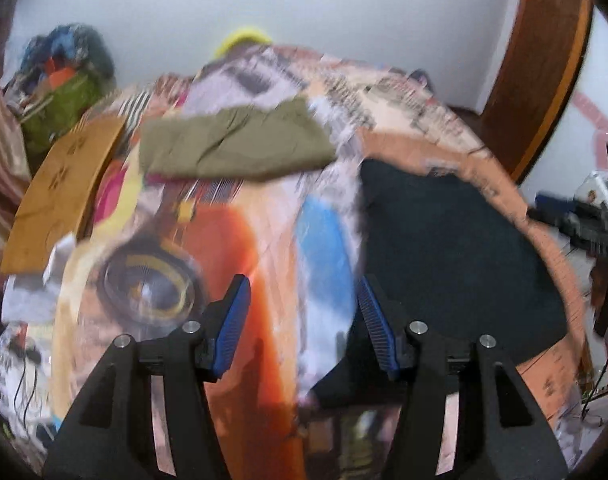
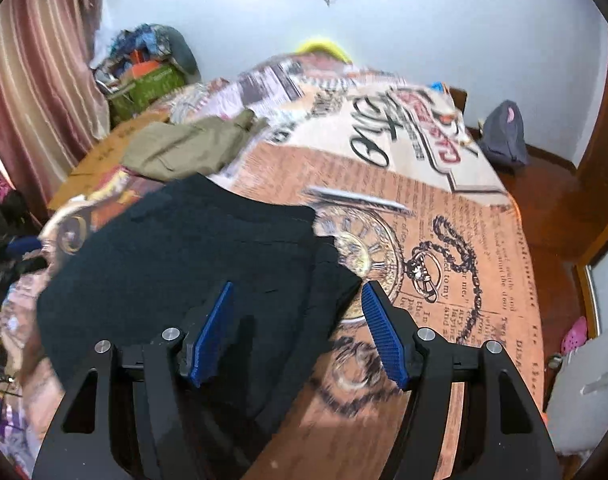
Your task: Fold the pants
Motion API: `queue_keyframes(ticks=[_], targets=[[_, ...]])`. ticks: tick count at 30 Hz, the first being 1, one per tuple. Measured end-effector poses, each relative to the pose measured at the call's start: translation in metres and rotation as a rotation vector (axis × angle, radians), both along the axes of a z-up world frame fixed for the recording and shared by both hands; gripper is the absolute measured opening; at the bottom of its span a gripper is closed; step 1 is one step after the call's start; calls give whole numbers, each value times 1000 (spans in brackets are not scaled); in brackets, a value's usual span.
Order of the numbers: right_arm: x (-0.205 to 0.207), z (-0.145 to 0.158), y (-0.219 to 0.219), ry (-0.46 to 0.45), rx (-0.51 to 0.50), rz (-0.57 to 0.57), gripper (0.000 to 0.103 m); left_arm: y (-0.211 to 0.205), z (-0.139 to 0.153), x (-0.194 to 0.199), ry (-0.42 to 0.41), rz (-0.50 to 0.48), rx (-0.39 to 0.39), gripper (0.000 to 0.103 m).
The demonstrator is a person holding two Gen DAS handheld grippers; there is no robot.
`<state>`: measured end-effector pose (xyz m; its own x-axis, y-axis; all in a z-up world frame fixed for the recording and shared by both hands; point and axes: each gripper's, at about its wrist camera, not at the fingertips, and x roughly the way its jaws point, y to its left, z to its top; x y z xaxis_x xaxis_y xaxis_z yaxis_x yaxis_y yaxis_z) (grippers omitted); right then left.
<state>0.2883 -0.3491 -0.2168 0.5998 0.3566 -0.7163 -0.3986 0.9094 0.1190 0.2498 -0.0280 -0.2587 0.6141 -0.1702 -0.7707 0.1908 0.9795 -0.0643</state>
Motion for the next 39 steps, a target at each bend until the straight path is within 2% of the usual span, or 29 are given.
queue_keyframes(ticks=[5,7,9,12,16,18,22,23,25,29,32,35,39], targets=[[-36,9,25,-43,7,21,62,-40,0,22,4,-111,-4,56],[-40,3,35,-41,1,22,62,-60,-14,33,31,-170,37,56],[-40,-9,42,-1,14,33,62,-72,-29,42,51,-180,100,56],[-40,-35,54,74,-16,59,62,-74,-49,57,91,-196,122,63],[-49,-46,55,54,-71,80,62,-63,-57,65,97,-219,103,75],[-50,-44,52,60,-80,90,62,-59,-56,68,112,-228,86,75],[-54,-40,44,68,-86,90,60,-47,-34,66,73,-199,69,74],[-57,-38,41,70,-84,86,59,-42,-25,64,50,-175,80,71],[-62,-34,38,76,-78,76,59,-30,-9,57,4,-122,116,70],[-69,-22,30,60,-25,37,60,-1,7,38,14,-80,18,71],[-71,-22,30,42,-2,5,61,3,-3,17,59,-106,-29,71],[-67,-36,33,77,-10,-14,61,-4,-26,0,110,-118,-10,71],[-72,-42,32,86,-29,-23,62,2,-58,-10,161,-68,21,71]])
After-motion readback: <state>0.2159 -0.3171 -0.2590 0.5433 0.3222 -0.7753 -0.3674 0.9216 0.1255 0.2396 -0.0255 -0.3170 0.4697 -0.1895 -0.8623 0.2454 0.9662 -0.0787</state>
